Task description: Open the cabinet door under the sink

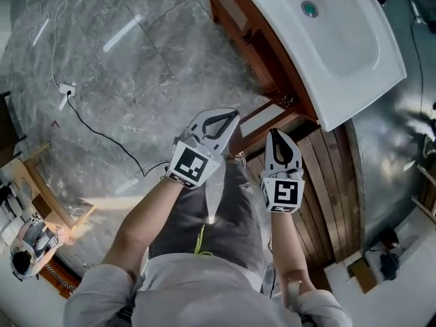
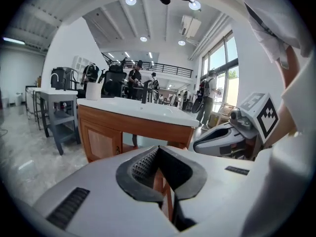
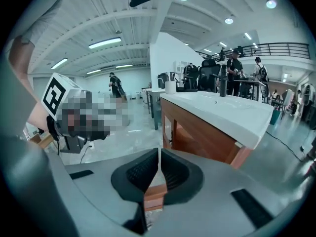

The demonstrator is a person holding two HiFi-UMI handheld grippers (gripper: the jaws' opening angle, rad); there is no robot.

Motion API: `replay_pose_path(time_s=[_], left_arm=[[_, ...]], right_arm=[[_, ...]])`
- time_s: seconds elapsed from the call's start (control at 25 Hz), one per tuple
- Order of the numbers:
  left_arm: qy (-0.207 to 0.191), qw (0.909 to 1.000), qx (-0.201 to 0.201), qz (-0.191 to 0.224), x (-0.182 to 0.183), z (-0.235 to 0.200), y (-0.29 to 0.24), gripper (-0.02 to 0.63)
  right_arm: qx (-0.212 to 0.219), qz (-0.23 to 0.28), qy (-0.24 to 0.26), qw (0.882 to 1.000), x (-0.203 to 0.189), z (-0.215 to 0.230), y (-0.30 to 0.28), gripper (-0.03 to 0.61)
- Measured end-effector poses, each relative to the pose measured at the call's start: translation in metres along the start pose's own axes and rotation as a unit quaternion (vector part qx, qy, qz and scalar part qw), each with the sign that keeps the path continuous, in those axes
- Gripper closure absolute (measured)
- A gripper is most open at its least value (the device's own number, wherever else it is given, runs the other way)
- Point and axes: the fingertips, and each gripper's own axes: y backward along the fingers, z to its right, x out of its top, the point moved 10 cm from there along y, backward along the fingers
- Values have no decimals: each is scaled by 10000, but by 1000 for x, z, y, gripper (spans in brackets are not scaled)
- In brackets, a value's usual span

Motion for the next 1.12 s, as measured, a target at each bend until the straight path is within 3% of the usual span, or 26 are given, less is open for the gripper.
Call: replay_pose_path(time_s=[0.52, 1.12], left_arm=[[-420, 9957, 453, 684, 145, 15, 75, 603], [-551, 9819, 1236, 1322, 243, 24, 140, 603]], right_arm=[[-10, 769, -189, 9969, 118, -2, 45, 534], [-315, 1558, -289, 9869, 209, 29, 111, 534]])
